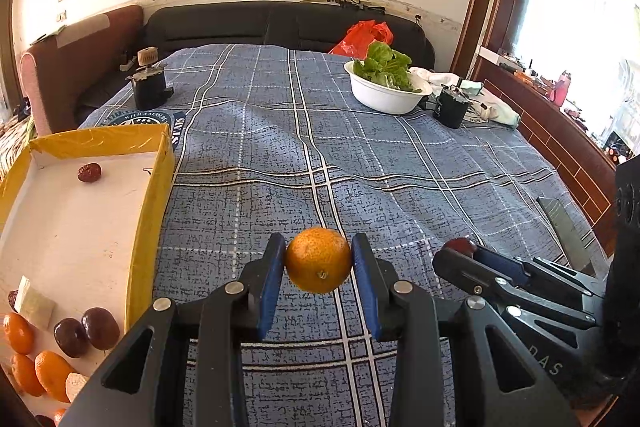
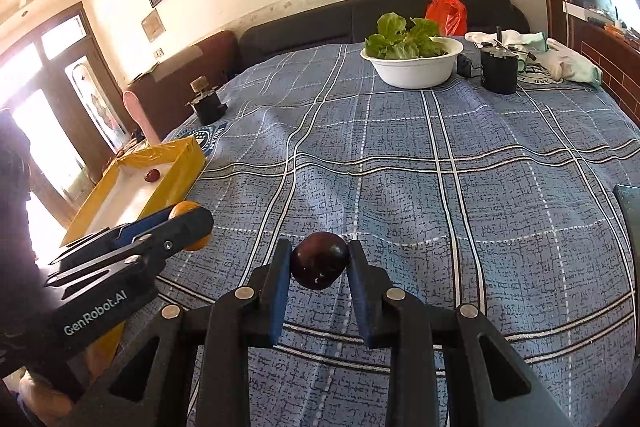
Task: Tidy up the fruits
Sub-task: 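Lift the mandarin and plum in both grippers and hold them above the cover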
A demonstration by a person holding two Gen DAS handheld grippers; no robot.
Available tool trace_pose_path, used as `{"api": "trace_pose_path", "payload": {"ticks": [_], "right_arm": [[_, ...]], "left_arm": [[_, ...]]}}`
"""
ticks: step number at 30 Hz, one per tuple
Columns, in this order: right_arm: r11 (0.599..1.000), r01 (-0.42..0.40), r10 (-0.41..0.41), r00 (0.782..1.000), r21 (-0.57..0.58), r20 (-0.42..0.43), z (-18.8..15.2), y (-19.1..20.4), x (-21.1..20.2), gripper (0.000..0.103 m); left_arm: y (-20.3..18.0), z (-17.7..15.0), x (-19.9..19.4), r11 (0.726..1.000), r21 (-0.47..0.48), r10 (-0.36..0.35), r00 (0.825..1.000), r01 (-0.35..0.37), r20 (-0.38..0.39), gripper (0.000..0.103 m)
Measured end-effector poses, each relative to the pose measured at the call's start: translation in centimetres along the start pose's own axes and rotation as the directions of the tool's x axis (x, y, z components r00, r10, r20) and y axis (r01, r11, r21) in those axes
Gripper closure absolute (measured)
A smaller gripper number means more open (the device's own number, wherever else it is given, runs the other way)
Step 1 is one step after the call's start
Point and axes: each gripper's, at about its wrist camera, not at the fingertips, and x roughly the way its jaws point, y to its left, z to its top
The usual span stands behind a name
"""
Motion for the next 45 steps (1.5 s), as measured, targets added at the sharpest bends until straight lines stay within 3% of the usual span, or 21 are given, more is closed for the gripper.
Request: {"api": "trace_pose_path", "payload": {"ticks": [45], "right_arm": [[0.999,-0.015,0.016,0.999,-0.041,0.037,0.2,1.4,-0.9,0.072]], "left_arm": [[-0.1,0.1,-0.6,1.0,0.012,0.022,0.999,-0.022,0.036,0.07]]}}
